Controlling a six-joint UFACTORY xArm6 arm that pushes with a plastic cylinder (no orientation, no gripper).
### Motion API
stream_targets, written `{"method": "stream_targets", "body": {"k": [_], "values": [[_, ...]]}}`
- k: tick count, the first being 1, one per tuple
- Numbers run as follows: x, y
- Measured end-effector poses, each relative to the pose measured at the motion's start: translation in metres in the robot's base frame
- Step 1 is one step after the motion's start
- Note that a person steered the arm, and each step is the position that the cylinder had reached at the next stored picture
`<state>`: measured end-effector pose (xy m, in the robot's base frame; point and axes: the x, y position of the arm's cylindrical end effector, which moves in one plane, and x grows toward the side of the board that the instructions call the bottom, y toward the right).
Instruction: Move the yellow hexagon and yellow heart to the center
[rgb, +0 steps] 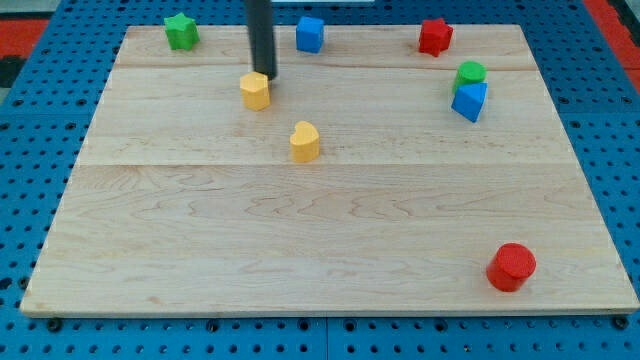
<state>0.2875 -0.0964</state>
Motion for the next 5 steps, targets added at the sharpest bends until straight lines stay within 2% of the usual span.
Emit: {"method": "stream_targets", "body": {"k": [1, 2, 4, 5], "values": [[0.009, -0.037], [0.054, 0.028], [0.019, 0.073], [0.088, 0.118]]}}
